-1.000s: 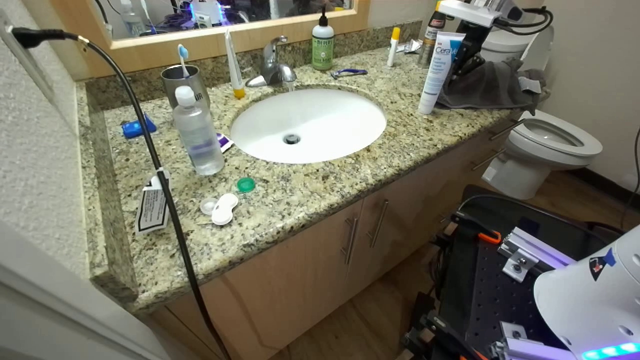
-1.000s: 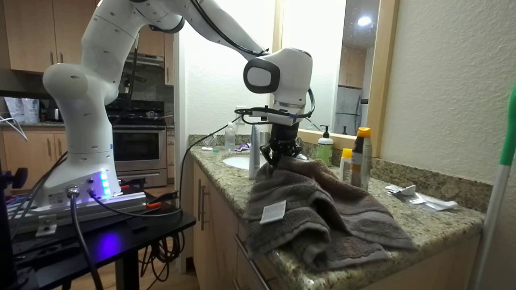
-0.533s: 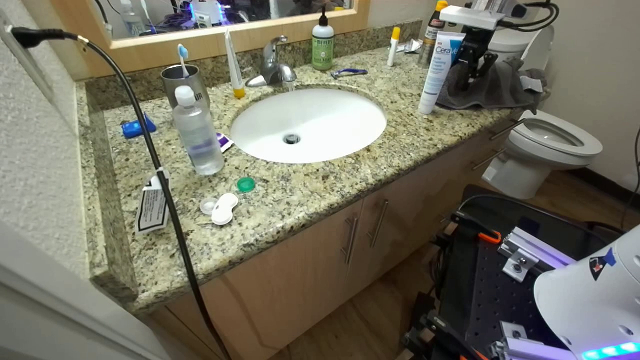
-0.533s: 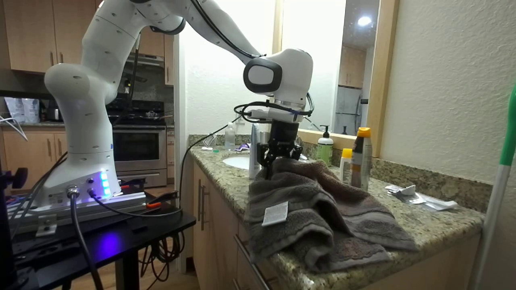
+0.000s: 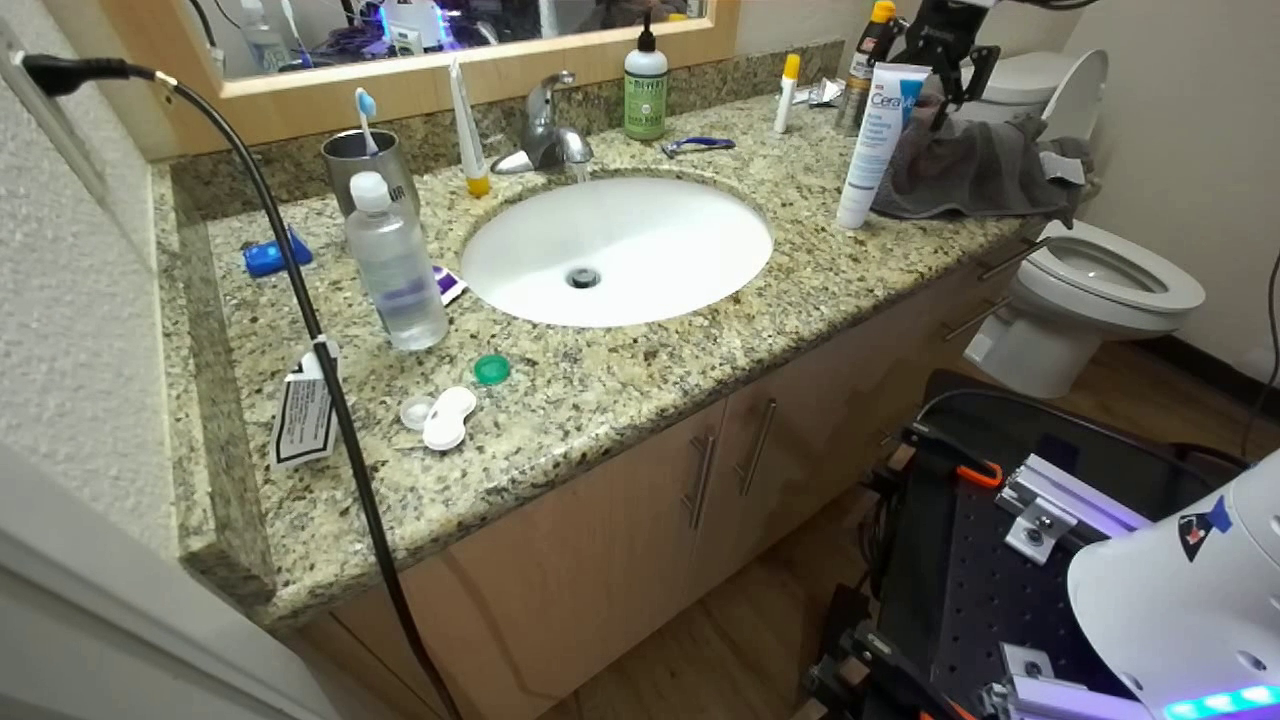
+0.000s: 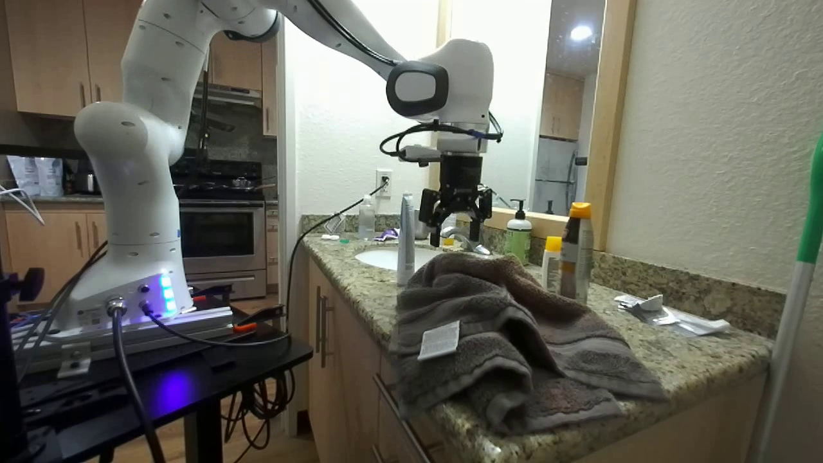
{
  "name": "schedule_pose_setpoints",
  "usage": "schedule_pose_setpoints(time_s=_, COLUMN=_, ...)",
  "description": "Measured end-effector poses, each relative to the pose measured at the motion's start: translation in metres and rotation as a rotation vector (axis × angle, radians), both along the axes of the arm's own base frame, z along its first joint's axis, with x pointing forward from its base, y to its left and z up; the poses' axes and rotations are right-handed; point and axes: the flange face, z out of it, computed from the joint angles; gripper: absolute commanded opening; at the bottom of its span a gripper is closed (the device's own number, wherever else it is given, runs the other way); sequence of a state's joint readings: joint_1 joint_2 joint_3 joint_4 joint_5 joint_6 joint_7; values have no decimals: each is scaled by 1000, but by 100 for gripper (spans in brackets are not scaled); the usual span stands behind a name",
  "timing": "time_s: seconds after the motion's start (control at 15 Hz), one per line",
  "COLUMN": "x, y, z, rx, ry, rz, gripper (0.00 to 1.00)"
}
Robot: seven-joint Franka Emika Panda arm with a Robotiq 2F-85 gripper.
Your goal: Wipe the front right corner of the sink counter with the towel
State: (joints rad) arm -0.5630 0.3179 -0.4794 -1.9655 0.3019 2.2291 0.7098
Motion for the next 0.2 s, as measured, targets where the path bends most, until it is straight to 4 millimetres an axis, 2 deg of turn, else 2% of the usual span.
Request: schedule_pose_setpoints(time_s=0.2, x=7, y=11, z=52, rx=-45, ry=-82, rz=58, gripper=100)
